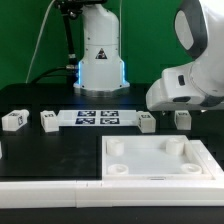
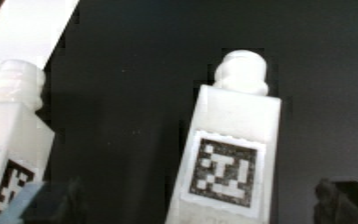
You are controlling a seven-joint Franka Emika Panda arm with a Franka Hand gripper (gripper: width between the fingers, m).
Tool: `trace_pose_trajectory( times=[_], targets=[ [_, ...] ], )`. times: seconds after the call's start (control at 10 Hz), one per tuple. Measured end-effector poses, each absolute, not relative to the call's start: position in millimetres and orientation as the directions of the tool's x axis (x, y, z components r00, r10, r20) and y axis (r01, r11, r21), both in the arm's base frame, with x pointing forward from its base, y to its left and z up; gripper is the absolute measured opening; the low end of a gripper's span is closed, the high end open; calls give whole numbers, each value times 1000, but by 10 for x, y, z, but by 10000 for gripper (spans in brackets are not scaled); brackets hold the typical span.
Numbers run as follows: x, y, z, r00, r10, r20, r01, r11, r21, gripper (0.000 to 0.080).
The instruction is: Assemble one leg
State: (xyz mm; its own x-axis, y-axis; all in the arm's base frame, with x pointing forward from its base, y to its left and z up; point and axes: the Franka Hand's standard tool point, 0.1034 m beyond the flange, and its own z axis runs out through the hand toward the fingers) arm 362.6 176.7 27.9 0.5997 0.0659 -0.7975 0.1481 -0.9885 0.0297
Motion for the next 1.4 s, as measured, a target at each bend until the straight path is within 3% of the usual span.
trace_pose_trajectory(
  times=[0.3,0.8,0.9,1.0,1.1,1.2,1.4],
  targets=[
    [3613,1777,130,516,55,-855,153,-988,29,649],
    [3558,1767,89,507,53,-860,154,-988,30,649],
    [3558,1767,89,507,53,-860,154,-988,30,543],
    [3558,1767,89,507,53,-860,154,-988,30,543],
    [3558,1767,89,507,53,-860,154,-988,30,324],
    [3557,1767,90,506,53,-861,155,-988,30,288],
    [3557,1767,89,506,53,-861,154,-988,30,288]
  ],
)
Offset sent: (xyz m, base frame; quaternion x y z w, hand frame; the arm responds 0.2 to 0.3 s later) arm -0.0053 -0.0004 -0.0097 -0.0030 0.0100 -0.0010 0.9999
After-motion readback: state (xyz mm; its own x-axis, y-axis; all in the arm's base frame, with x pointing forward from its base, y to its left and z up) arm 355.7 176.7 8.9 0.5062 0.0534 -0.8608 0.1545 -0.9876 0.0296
